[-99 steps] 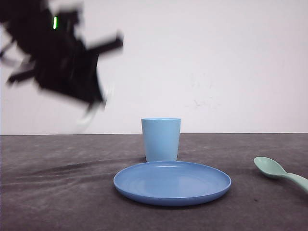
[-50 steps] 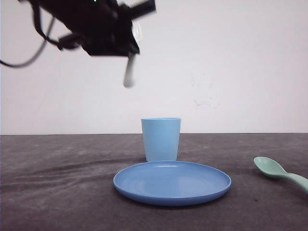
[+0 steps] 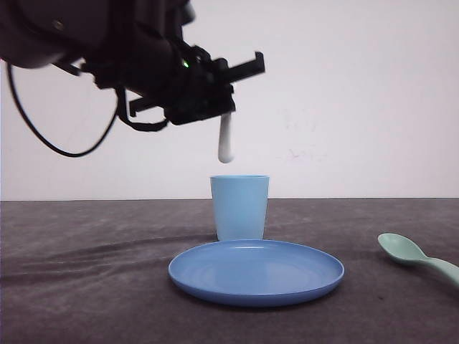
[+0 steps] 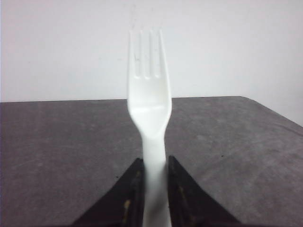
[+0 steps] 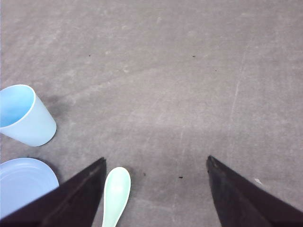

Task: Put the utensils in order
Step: 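Lift the white fork with the left gripper over the blue cup, then lower the fork into the cup and open the left gripper, then lower the right gripper onto the mint-green spoon and grasp it, then lift the green spoon with the right gripper over the cup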

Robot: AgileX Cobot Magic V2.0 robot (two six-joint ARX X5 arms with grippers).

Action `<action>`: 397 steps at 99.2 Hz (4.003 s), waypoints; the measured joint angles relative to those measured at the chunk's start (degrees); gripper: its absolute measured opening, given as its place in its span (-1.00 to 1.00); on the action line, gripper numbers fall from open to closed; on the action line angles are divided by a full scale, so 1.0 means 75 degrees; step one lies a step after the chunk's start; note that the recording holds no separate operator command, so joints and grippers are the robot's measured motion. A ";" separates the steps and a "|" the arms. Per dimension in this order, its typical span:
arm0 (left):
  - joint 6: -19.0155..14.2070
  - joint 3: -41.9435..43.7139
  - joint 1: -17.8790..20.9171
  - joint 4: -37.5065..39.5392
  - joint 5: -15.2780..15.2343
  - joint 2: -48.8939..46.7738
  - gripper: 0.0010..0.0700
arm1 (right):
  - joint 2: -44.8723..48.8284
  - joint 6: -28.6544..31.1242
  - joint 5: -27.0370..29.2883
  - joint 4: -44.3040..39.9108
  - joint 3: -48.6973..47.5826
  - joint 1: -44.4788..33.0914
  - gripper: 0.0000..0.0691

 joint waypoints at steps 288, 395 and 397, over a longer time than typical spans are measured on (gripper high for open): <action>-0.0070 0.0146 -0.0344 -1.0526 -0.0009 -0.6540 -0.33 | 0.5316 0.1504 0.1107 -0.0332 0.0029 0.3060 -0.52; -0.0557 0.0146 -0.0344 -1.0611 0.0391 -0.6569 -0.33 | 0.4846 0.0702 0.1836 0.5251 0.1285 0.4424 -0.77; -0.0571 0.0146 -0.0344 -1.0611 0.0399 -0.6569 -0.33 | 0.4928 0.0653 0.1836 0.5362 0.1285 0.4424 -0.77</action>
